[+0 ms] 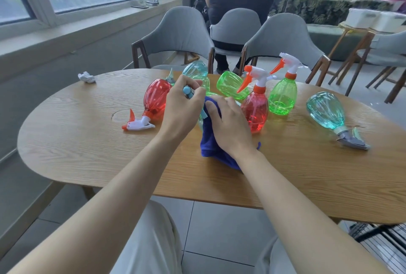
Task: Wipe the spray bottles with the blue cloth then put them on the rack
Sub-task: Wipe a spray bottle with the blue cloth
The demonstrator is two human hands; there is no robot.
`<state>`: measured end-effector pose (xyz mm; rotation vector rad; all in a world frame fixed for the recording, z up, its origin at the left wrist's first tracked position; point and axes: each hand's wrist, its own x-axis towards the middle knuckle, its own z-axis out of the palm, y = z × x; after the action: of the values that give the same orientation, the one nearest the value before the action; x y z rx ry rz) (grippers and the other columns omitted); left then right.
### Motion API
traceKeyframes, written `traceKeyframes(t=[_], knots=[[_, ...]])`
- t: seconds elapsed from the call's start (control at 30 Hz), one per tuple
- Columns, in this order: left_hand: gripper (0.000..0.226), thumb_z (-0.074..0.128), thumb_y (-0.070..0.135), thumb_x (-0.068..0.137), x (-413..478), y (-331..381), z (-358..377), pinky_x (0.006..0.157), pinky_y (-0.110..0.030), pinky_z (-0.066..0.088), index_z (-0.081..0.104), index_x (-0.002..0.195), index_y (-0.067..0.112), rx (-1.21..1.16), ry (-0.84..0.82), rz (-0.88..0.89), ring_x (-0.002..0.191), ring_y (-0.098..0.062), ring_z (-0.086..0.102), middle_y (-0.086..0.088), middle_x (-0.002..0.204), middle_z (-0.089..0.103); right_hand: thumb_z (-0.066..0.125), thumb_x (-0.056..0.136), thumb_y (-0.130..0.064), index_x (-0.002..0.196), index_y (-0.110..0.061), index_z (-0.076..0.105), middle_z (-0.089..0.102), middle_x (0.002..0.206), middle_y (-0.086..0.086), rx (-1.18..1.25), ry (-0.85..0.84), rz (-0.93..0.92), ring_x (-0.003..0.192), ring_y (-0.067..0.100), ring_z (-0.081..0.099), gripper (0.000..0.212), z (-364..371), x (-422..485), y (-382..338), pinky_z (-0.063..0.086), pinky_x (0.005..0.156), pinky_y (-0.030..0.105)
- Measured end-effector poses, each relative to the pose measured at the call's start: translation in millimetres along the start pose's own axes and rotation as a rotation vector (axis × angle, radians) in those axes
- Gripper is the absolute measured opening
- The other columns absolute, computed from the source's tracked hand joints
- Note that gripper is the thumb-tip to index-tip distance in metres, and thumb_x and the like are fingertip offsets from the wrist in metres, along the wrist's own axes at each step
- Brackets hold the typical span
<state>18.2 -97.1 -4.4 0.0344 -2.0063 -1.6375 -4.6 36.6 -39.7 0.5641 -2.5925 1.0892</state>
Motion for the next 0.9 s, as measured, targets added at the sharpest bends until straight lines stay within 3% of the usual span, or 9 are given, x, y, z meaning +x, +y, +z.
traceKeyframes(t=[0.13, 0.17, 0.27, 0.4, 0.53, 0.63, 0.7, 0.8, 0.9], knots=[[0.007, 0.058, 0.021, 0.092, -0.9, 1.9, -0.1, 0.096, -0.048, 0.062, 0.061, 0.094, 0.015, -0.026, -0.034, -0.015, 0.109, -0.023, 0.073, 0.005, 0.12, 0.071, 0.024, 0.113, -0.047, 0.142, -0.026, 0.059, 0.054, 0.153, 0.002, 0.147, -0.048, 0.279, 0.145, 0.021, 0.045, 0.051, -9.7, 6.0, 6.8, 0.035, 0.106, 0.037], [0.008, 0.057, 0.021, 0.092, -0.9, 2.4, 0.7, 0.096, -0.047, 0.062, 0.061, 0.094, 0.014, -0.034, -0.034, -0.019, 0.109, -0.024, 0.073, 0.004, 0.12, 0.071, 0.024, 0.114, -0.044, 0.139, -0.022, 0.062, 0.056, 0.151, 0.004, 0.145, -0.047, 0.298, 0.144, 0.023, 0.046, 0.05, -11.5, 7.7, 5.9, 0.036, 0.108, 0.037], [0.008, 0.056, 0.009, 0.097, 0.9, 3.8, 3.3, 0.099, -0.047, 0.061, 0.06, 0.092, 0.012, -0.078, -0.028, -0.026, 0.108, -0.022, 0.075, 0.002, 0.12, 0.072, 0.029, 0.113, -0.037, 0.114, -0.021, 0.068, 0.063, 0.118, 0.002, 0.1, 0.031, 0.142, 0.114, 0.021, 0.057, 0.042, -6.8, 7.5, -5.3, 0.042, 0.088, 0.038], [0.015, 0.054, 0.0, 0.095, 1.4, 3.8, 1.3, 0.099, -0.046, 0.061, 0.06, 0.087, 0.011, -0.115, -0.049, -0.04, 0.103, -0.019, 0.076, 0.001, 0.119, 0.074, 0.03, 0.114, -0.039, 0.124, -0.024, 0.067, 0.06, 0.115, -0.004, 0.025, 0.097, -0.021, 0.106, 0.014, 0.053, 0.041, 2.7, -0.1, -6.5, 0.042, 0.089, 0.034], [0.006, 0.052, 0.005, 0.082, -1.2, 7.8, -5.8, 0.102, -0.047, 0.059, 0.058, 0.08, 0.006, -0.191, -0.116, -0.044, 0.11, -0.022, 0.075, -0.002, 0.124, 0.075, 0.025, 0.114, -0.038, 0.08, -0.022, 0.053, 0.056, 0.095, -0.01, 0.155, -0.008, 0.229, 0.089, 0.018, 0.053, 0.047, -8.0, 2.4, 3.7, 0.036, 0.081, 0.037], [0.01, 0.048, 0.001, 0.078, -1.1, 8.0, -8.1, 0.105, -0.048, 0.057, 0.057, 0.077, 0.004, -0.287, -0.141, -0.061, 0.114, -0.025, 0.075, -0.005, 0.127, 0.075, 0.025, 0.113, -0.037, 0.078, -0.015, 0.056, 0.063, 0.09, -0.002, 0.156, -0.047, 0.376, 0.087, 0.024, 0.057, 0.052, -16.2, 5.1, 9.3, 0.037, 0.079, 0.039], [0.017, 0.044, -0.005, 0.08, -1.4, 7.7, -8.3, 0.106, -0.049, 0.056, 0.057, 0.075, 0.004, -0.347, -0.147, -0.074, 0.115, -0.027, 0.075, -0.008, 0.128, 0.075, 0.028, 0.113, -0.033, 0.076, -0.012, 0.052, 0.058, 0.082, 0.0, 0.138, -0.011, 0.305, 0.08, 0.02, 0.052, 0.049, -16.1, 4.0, 2.0, 0.035, 0.073, 0.039], [0.026, 0.039, -0.014, 0.083, -2.7, 7.6, -7.5, 0.106, -0.048, 0.057, 0.057, 0.075, 0.004, -0.384, -0.155, -0.093, 0.116, -0.028, 0.074, -0.011, 0.13, 0.074, 0.032, 0.113, -0.031, 0.083, -0.015, 0.055, 0.054, 0.087, -0.004, 0.073, 0.094, 0.109, 0.083, 0.013, 0.05, 0.041, -5.5, -2.9, -14.8, 0.035, 0.068, 0.032], [0.027, 0.04, -0.014, 0.083, -2.0, 5.0, -10.2, 0.106, -0.047, 0.057, 0.058, 0.075, 0.004, -0.377, -0.169, -0.098, 0.118, -0.03, 0.074, -0.01, 0.131, 0.074, 0.031, 0.113, -0.032, 0.082, -0.019, 0.052, 0.05, 0.084, -0.006, 0.033, 0.103, 0.06, 0.078, 0.012, 0.048, 0.04, 0.2, -4.1, -14.0, 0.035, 0.063, 0.027]])
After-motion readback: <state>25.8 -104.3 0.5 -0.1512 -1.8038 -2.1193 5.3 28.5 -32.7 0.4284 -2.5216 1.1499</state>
